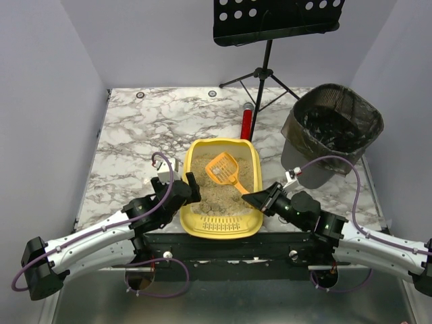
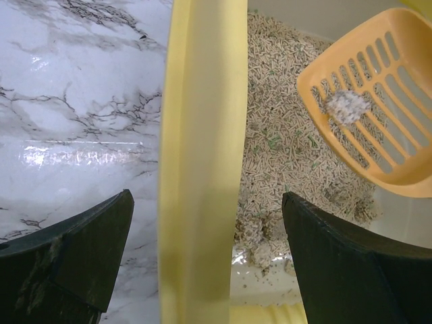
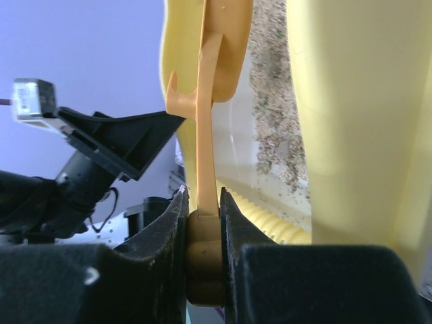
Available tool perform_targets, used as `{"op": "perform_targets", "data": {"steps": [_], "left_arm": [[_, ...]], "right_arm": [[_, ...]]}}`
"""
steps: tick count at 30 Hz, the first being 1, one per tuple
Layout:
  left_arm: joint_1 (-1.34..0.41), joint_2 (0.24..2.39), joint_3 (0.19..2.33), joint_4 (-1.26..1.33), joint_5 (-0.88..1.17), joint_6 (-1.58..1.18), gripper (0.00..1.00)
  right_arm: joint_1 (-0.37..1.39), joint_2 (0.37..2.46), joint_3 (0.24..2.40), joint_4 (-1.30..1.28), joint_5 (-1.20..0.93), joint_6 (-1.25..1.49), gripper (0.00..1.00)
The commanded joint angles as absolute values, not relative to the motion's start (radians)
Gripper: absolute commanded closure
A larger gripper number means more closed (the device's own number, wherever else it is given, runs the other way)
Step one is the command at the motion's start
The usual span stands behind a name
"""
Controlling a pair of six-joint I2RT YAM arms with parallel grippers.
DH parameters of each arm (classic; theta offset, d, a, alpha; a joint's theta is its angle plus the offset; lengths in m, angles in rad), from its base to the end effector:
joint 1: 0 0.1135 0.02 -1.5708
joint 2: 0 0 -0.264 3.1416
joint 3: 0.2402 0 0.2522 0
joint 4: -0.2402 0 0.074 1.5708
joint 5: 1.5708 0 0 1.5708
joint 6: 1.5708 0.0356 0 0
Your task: Clean the litter box
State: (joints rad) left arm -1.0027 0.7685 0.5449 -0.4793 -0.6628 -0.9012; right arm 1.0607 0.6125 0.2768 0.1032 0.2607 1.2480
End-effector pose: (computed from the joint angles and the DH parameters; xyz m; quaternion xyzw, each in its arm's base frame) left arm 0.1047 -0.1233 0.2352 -0.0931 0.8638 -0.1526 0.4711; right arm 0.0864 0.1356 0.2163 0.1530 0.7667 0.5212 0.3420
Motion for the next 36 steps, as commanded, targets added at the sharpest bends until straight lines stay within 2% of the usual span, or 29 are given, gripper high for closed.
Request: {"op": "perform_targets", "data": {"steps": [1, 5, 9, 12, 15, 21, 29, 36], "left_arm": [[-1.0, 0.758, 0.534, -0.459, -0.647, -0.894, 0.01], [-1.0, 0.755, 0.528, -0.456, -0.647, -0.899, 0.01], [-0.999, 0.752, 0.532, -0.466, -0.652, -0.903, 0.01], [-1.0, 0.741, 0.528, -0.466, -0.655, -0.908, 0.01], [-0.999, 0.729, 0.532, -0.485, -0.666, -0.917, 0.01], [-1.0, 0.645, 0.517, -0.517, -0.696, -0.939, 0.01], [-0.999, 0.592, 0.517, -0.555, -0.736, -0.971, 0.01], [-0.999, 0.647, 0.52, -0.555, -0.73, -1.071, 0.02]], "right_arm": [[1.063, 0.663, 0.33, 0.028, 0.256, 1.253, 0.99], [1.063, 0.663, 0.273, 0.176, 0.204, 1.243, 0.99], [1.063, 0.646, 0.311, 0.052, 0.262, 1.272, 0.99], [1.065, 0.659, 0.293, 0.197, 0.195, 1.191, 0.99], [1.065, 0.707, 0.347, 0.074, 0.193, 1.239, 0.99], [1.065, 0.6, 0.285, 0.143, 0.252, 1.313, 0.99], [1.065, 0.592, 0.452, 0.003, 0.316, 1.262, 0.99], [1.051, 0.627, 0.596, -0.141, 0.382, 1.285, 0.99]]}}
